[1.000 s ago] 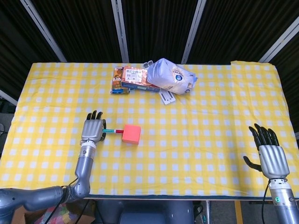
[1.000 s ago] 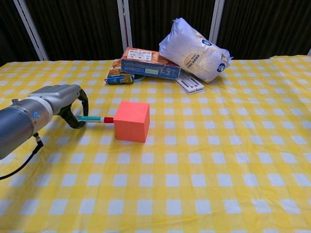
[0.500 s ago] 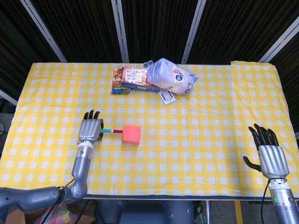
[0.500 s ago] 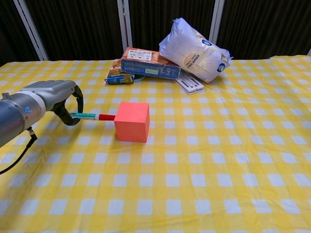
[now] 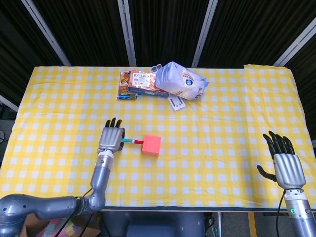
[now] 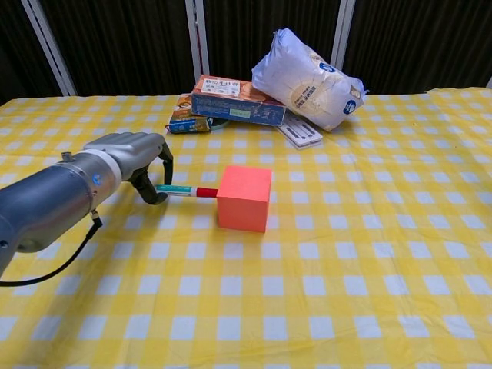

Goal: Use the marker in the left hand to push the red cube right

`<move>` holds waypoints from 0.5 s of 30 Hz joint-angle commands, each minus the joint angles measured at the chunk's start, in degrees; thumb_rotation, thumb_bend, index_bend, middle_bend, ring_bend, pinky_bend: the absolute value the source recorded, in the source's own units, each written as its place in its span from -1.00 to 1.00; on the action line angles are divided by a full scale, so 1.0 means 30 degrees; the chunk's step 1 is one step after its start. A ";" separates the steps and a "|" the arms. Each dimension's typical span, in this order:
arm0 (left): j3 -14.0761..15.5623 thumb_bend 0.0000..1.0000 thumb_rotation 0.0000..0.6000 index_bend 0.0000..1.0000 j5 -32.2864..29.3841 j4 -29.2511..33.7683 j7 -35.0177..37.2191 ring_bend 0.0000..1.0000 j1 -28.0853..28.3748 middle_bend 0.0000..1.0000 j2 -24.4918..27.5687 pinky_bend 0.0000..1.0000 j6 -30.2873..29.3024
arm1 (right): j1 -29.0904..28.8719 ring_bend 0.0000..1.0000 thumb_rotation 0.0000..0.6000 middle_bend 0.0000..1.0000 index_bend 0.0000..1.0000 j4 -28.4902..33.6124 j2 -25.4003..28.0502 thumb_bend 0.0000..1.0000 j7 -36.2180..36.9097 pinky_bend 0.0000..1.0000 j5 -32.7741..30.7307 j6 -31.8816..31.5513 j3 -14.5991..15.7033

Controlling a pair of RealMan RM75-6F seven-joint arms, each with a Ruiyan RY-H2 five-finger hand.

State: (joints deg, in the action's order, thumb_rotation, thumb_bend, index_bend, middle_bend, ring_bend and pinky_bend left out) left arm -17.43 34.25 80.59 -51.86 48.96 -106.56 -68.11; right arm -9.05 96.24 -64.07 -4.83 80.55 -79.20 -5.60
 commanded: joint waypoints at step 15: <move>-0.0151 -0.04 1.00 0.07 -0.0821 0.0224 -0.1121 -1.00 0.0792 -0.79 -0.0520 -0.82 -0.0390 | 0.0014 -1.00 1.00 -1.00 -1.00 0.0001 0.0034 -0.40 0.0116 -1.00 0.0016 -0.0003 0.0007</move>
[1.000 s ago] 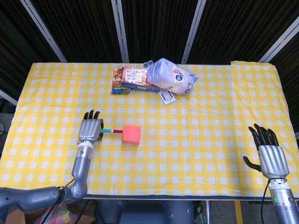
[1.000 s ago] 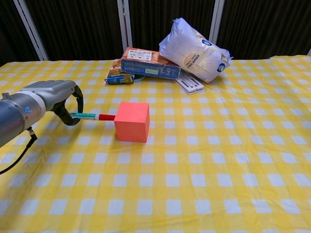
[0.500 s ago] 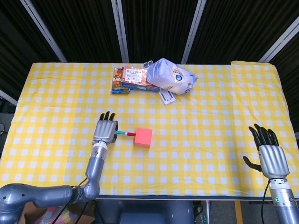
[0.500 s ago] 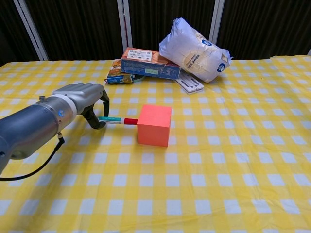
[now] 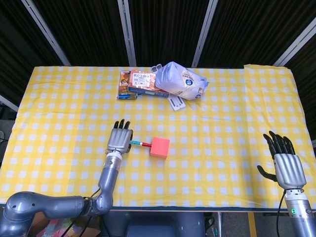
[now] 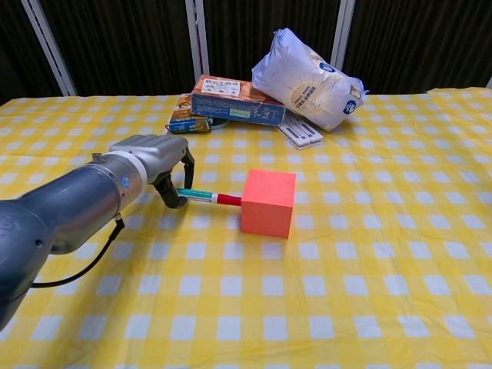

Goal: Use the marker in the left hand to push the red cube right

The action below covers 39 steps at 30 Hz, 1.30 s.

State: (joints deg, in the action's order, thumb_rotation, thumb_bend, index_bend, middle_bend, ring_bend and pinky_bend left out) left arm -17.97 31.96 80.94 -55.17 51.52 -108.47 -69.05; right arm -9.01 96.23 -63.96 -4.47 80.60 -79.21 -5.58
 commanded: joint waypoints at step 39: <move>-0.1550 -0.04 1.00 0.08 -0.1707 -0.1969 -0.1592 -1.00 0.3627 -0.78 -0.3163 -0.82 0.1184 | -0.0012 -1.00 1.00 -1.00 -1.00 0.0245 0.0217 -0.40 -0.0086 -1.00 -0.0388 0.0365 0.0048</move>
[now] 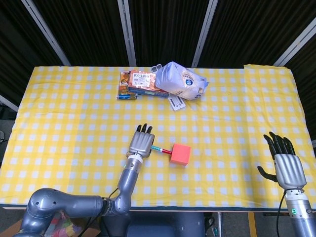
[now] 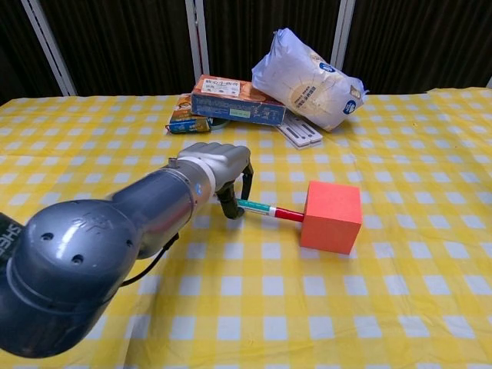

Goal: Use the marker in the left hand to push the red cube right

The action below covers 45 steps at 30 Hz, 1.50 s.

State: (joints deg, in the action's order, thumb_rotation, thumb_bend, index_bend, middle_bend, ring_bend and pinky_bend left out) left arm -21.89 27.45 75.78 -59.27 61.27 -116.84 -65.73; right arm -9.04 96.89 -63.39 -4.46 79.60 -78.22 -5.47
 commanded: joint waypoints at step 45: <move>0.0140 -0.05 1.00 0.05 0.0185 0.6792 0.1532 -1.00 -0.3251 -0.78 0.6095 -0.82 -0.2756 | -0.0043 -1.00 1.00 -1.00 -1.00 0.0293 0.0084 -0.39 -0.0426 -1.00 -0.0496 0.0232 -0.0043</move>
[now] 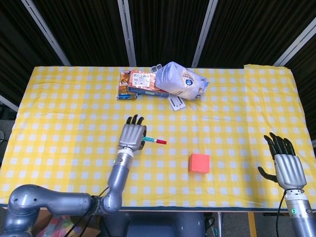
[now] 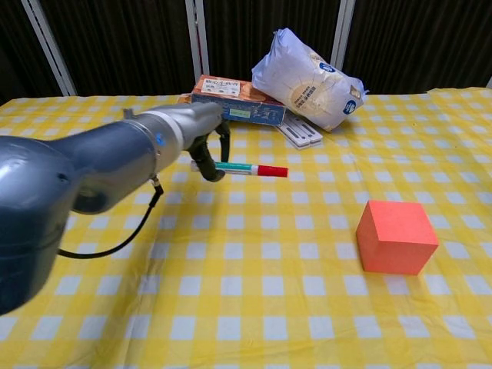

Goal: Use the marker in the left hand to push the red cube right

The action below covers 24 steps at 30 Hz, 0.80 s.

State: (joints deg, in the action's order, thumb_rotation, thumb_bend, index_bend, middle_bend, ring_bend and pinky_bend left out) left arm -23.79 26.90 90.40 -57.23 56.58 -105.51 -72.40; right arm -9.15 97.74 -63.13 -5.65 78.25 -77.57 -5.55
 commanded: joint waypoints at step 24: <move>0.4826 -0.40 1.00 -0.38 0.4154 0.1647 0.6820 -1.00 -0.6018 -0.95 0.7525 -0.84 0.2220 | -0.0005 -1.00 1.00 -1.00 -1.00 0.0108 -0.0107 -0.39 -0.0313 -1.00 -0.0089 -0.0093 -0.0036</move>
State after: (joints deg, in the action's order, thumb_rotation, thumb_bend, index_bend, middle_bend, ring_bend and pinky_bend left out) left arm -9.47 38.99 95.66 -37.27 38.68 -82.78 -66.06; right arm -9.16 98.06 -63.45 -6.59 77.97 -77.84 -5.66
